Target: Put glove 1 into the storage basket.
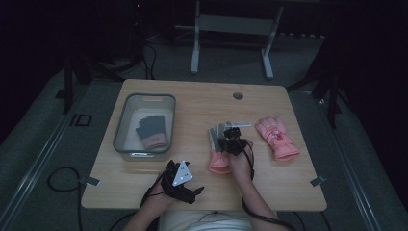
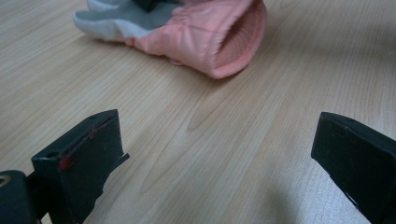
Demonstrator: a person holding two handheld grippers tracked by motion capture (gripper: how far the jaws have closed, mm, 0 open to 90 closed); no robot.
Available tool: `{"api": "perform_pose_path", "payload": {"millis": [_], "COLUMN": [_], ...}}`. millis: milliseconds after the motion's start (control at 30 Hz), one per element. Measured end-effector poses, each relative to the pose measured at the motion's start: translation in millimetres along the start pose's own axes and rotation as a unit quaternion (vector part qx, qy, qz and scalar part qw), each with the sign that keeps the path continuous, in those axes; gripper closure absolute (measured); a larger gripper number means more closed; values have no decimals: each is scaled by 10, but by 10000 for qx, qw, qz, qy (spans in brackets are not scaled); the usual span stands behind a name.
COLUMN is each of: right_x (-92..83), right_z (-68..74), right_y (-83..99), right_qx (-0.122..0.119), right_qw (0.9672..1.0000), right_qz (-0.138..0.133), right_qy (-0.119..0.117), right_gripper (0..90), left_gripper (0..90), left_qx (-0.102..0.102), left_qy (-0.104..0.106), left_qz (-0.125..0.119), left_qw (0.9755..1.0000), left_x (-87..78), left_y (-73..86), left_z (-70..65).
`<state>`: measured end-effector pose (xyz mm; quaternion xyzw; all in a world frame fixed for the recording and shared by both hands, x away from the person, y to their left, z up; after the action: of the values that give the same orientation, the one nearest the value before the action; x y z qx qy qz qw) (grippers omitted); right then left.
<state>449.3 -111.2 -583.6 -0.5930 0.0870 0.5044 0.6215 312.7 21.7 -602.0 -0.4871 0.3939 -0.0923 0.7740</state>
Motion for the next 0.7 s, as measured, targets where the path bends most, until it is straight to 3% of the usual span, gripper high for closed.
{"api": "perform_pose_path", "payload": {"millis": [233,367,533,700], "right_x": [105,92,-78,-365], "right_z": [16,6,74,42], "right_y": [0,-9,-91,-246], "right_qx": [-139,-66,-176,-532], "right_qw": [9999,9999,9991,9968], "right_qz": [26,-23,-275,-467], "right_qy": [-25,-116,-274,-373], "right_gripper": [880,851,719,707], "left_gripper": [18,18,19,19], "left_qx": [11,37,92,40], "left_qy": [11,6,16,20], "left_qz": [12,17,8,-30], "left_qw": [10000,10000,10000,10000], "left_x": [4,0,7,-9], "left_y": [6,8,11,2], "left_z": [1,-1,-2,7]}}
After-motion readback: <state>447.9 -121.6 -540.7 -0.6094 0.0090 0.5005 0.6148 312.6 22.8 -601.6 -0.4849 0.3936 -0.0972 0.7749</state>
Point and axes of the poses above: each handheld gripper's, and its own axes: x roughly forward along the jaws, y roughly out of its underside, z roughly to its left, the point moved 8 cm from there along x, roughly forward along the jaws, and after that the axes turned 11 degrees about -y, right-handed, at the moved point
